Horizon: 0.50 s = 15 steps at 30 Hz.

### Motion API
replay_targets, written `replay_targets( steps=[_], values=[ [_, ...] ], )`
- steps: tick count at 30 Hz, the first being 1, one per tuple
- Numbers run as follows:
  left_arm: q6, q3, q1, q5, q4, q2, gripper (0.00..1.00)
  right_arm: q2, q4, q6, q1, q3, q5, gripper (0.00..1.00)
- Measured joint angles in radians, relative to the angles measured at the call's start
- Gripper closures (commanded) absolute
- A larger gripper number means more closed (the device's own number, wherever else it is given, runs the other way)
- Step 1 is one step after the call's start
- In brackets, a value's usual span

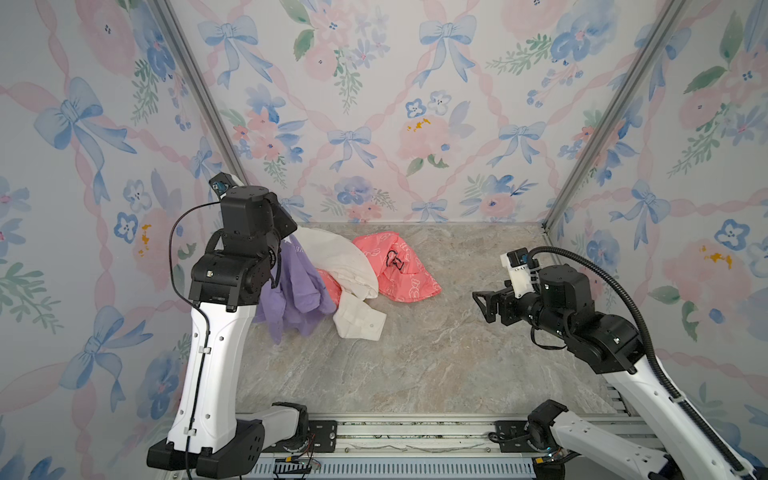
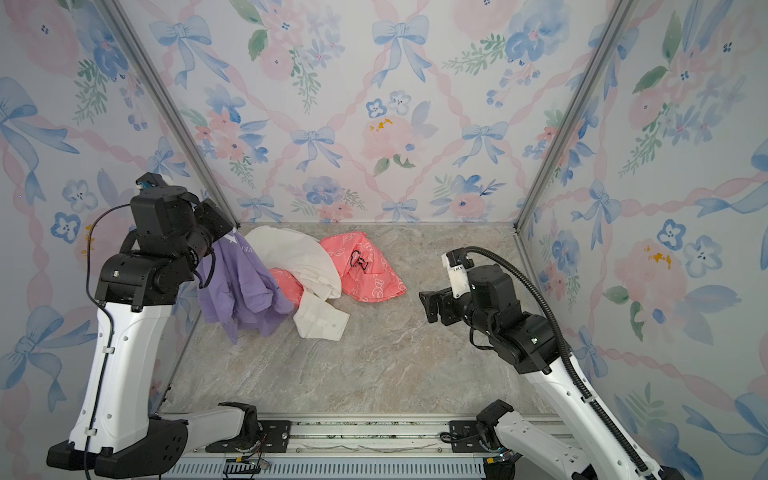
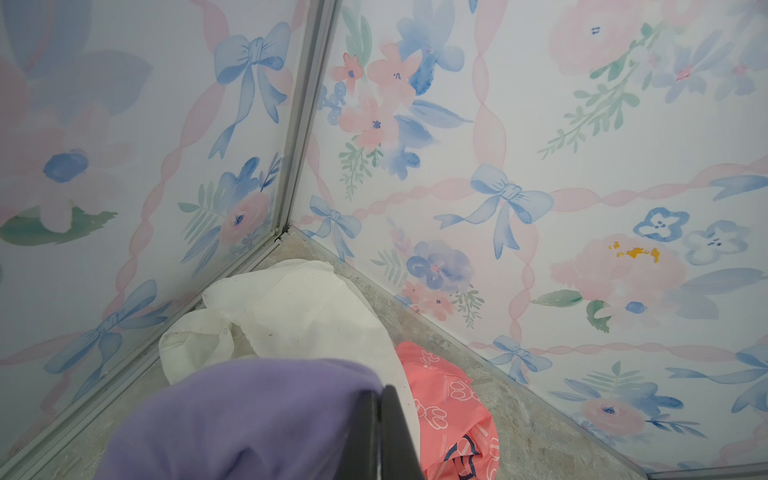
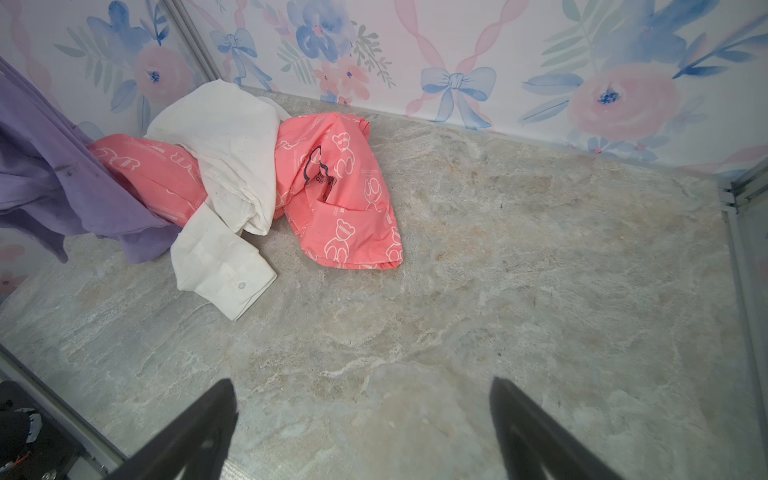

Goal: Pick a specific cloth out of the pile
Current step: 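Lift the purple T-shirt with the left gripper and swing it toward the right gripper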

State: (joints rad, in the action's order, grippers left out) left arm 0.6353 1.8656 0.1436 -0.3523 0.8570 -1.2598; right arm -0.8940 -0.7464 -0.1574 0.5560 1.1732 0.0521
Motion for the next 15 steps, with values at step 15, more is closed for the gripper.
replay_targets(
  steps=[15],
  values=[
    [-0.117, 0.028, 0.029, 0.448, -0.282, -0.003, 1.0, -0.012, -0.005, 0.0, 0.0, 0.053, -0.02, 0.03]
  ],
)
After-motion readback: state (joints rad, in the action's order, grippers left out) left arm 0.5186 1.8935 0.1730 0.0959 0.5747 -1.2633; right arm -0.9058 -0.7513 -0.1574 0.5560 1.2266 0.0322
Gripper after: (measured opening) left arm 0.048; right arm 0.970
